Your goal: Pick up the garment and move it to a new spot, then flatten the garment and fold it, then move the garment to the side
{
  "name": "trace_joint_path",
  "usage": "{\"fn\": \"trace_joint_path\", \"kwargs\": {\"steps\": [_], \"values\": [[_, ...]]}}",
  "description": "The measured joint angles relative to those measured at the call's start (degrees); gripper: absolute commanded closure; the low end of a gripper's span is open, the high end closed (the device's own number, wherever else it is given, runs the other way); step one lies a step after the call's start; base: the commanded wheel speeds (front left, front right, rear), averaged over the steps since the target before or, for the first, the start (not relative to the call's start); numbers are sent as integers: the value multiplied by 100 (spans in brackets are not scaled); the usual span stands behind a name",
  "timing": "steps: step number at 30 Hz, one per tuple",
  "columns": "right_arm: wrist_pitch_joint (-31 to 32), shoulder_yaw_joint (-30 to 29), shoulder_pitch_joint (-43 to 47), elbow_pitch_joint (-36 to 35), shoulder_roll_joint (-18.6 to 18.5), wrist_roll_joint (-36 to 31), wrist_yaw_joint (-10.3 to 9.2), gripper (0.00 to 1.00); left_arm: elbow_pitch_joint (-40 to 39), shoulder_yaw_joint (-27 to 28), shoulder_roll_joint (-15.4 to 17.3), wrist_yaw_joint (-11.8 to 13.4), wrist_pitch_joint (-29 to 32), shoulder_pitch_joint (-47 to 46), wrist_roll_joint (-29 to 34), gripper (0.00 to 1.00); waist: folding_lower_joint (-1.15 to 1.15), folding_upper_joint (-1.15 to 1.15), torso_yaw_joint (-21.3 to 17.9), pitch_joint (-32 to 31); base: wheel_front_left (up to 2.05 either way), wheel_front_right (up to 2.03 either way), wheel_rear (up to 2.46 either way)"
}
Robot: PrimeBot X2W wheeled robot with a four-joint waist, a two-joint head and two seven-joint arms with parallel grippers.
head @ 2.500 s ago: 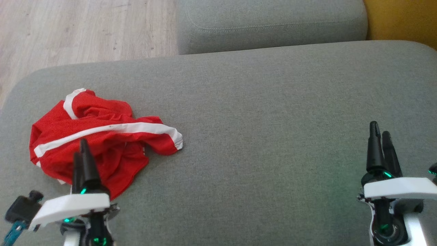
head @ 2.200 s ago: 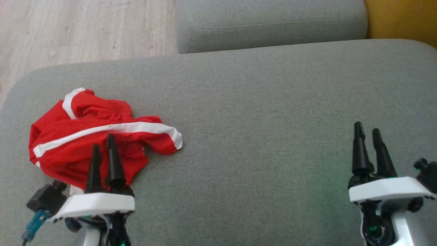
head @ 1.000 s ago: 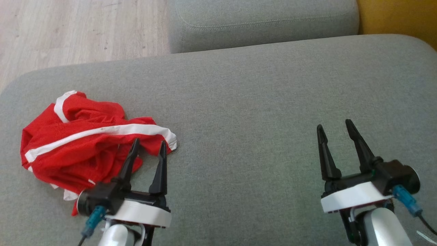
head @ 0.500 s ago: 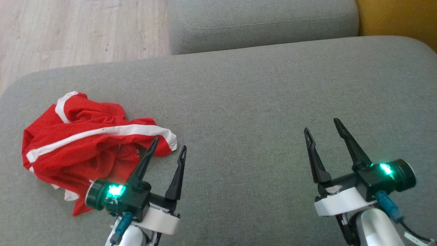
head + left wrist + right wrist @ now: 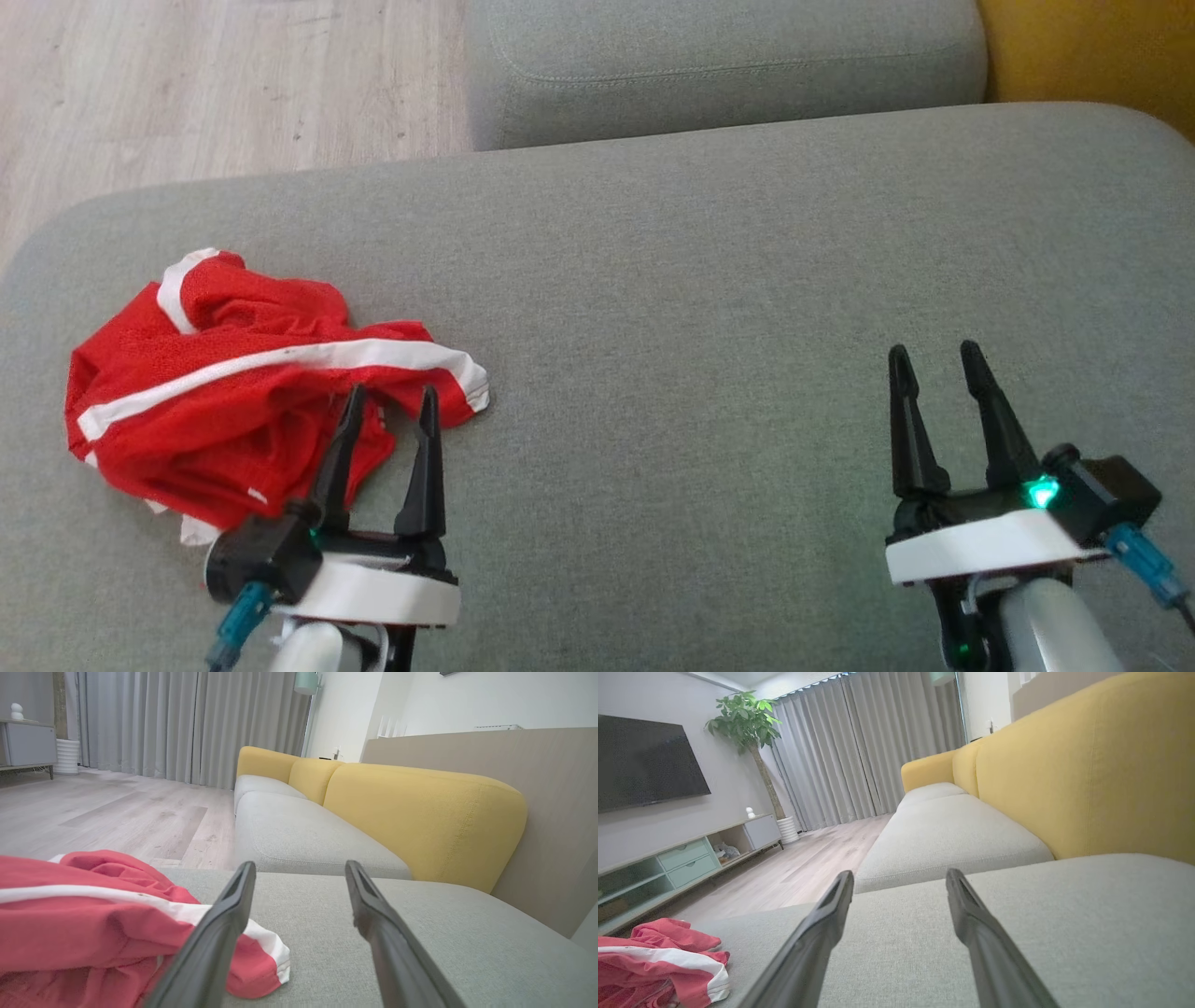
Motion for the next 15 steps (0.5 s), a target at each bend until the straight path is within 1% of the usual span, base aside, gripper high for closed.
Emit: {"fn": "trace_joint_path", "kwargs": {"steps": [1,4,10,15], "values": [[0,1,3,146,0,250,0,0,40,3,-10,-47,0,10,-14,0,0,0,6,11,0,0,0],[0,24,2,354,0,405,0,0,148,3,-21,-78,0,9,-14,0,0,0,3,18,0,0,0],[0,59,-9,692,0,408,0,0,435,-18,-26,-126,0,8,-14,0,0,0,-11,11,0,0,0],[0,65,-21,771,0,399,0,0,469,-29,-29,-127,0,-9,-15,0,0,0,-17,10,0,0,0]]}}
